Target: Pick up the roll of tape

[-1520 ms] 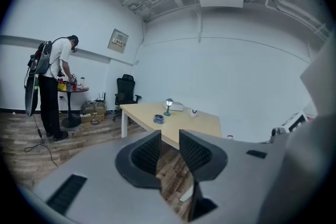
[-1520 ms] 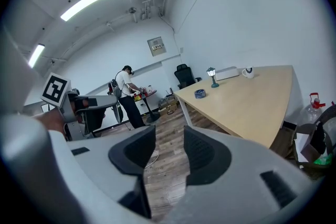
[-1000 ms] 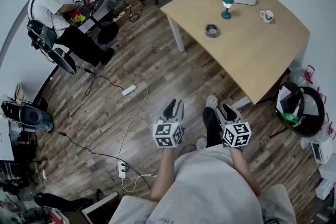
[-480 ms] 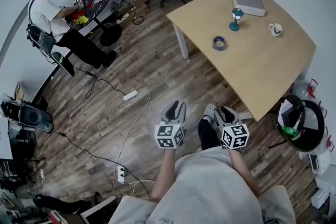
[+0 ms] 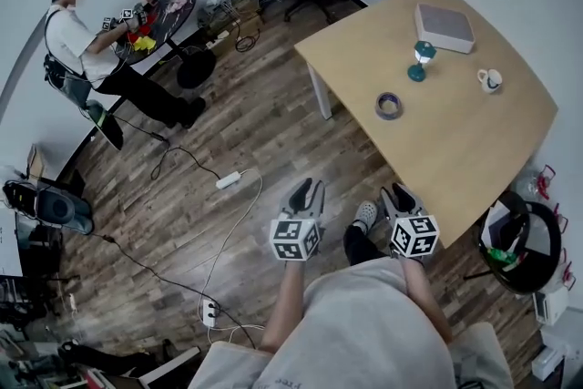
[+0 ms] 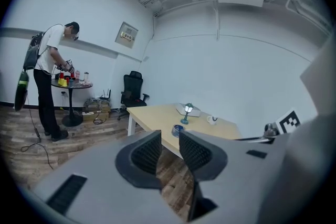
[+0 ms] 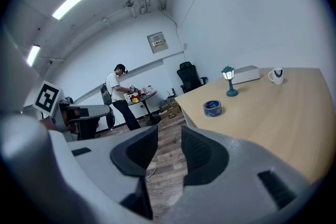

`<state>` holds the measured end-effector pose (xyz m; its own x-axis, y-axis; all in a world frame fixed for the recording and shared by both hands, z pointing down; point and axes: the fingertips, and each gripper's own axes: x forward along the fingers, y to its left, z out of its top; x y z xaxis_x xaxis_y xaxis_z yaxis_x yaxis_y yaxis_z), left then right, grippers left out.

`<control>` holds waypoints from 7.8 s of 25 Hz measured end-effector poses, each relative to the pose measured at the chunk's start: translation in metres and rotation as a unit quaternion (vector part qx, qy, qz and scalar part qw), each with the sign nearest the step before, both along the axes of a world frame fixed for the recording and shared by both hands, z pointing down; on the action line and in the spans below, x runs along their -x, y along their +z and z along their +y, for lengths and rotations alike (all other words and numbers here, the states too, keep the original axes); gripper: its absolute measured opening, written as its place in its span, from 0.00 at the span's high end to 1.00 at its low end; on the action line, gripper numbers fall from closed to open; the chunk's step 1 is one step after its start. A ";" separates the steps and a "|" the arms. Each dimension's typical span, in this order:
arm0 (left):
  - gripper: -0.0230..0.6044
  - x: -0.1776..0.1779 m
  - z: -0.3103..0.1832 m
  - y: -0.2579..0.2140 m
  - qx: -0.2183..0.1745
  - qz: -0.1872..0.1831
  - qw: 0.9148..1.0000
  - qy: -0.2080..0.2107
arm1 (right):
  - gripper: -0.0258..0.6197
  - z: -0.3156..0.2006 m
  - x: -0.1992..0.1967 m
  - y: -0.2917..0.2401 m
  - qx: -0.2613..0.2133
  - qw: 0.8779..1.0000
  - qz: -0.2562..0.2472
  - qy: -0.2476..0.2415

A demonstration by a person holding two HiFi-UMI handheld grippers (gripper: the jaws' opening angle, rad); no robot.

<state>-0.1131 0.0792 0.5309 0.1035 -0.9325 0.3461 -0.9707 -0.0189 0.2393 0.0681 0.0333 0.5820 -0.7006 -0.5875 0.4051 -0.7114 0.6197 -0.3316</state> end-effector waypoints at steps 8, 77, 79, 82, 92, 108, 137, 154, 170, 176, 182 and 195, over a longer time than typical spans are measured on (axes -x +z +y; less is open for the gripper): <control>0.80 0.007 -0.076 0.006 0.010 -0.007 1.000 0.025 | 0.74 -0.070 0.023 0.004 0.008 1.000 -0.005 -0.007; 0.81 0.085 -0.201 0.034 0.030 0.000 0.996 0.080 | 0.75 -0.254 0.057 0.128 0.048 0.885 0.331 -0.325; 0.81 0.087 -0.203 0.035 0.032 -0.001 0.996 0.084 | 0.75 -0.257 0.062 0.131 0.053 0.886 0.332 -0.319; 0.81 0.090 -0.207 0.034 0.030 -0.003 0.995 0.093 | 0.75 -0.261 0.069 0.134 0.058 0.887 0.337 -0.309; 0.81 0.103 -0.237 0.031 0.027 0.020 0.993 0.115 | 0.75 -0.274 0.077 0.138 0.130 0.912 0.300 -0.246; 0.81 0.110 -0.319 0.029 0.021 0.074 0.974 0.214 | 0.75 -0.301 0.096 0.151 0.243 0.925 0.275 -0.100; 0.81 0.185 -0.384 0.066 0.057 0.128 0.953 0.269 | 0.88 -0.305 0.099 0.183 0.336 0.885 0.322 0.032; 0.92 0.173 -0.356 0.053 0.032 0.113 0.965 0.236 | 0.89 -0.296 0.097 0.178 0.278 0.887 0.366 -0.039; 0.95 0.175 -0.338 0.036 0.024 0.067 0.978 0.196 | 0.89 -0.294 0.104 0.162 0.235 0.906 0.344 -0.079; 0.95 0.169 -0.326 0.033 0.021 0.059 0.981 0.185 | 0.89 -0.292 0.109 0.151 0.213 0.915 0.329 -0.098; 0.95 0.162 -0.316 0.036 0.032 0.040 0.983 0.174 | 0.89 -0.292 0.107 0.141 0.187 0.921 0.321 -0.116; 0.95 0.141 -0.296 0.028 0.034 0.016 0.988 0.152 | 0.89 -0.291 0.119 0.113 0.157 0.951 0.237 -0.123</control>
<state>-0.2544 -0.2170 0.5589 0.3878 -0.8311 0.3987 -0.9143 -0.2920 0.2805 -0.0510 -0.2576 0.6946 -0.4968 -0.2274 0.8376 -0.6729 0.7104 -0.2062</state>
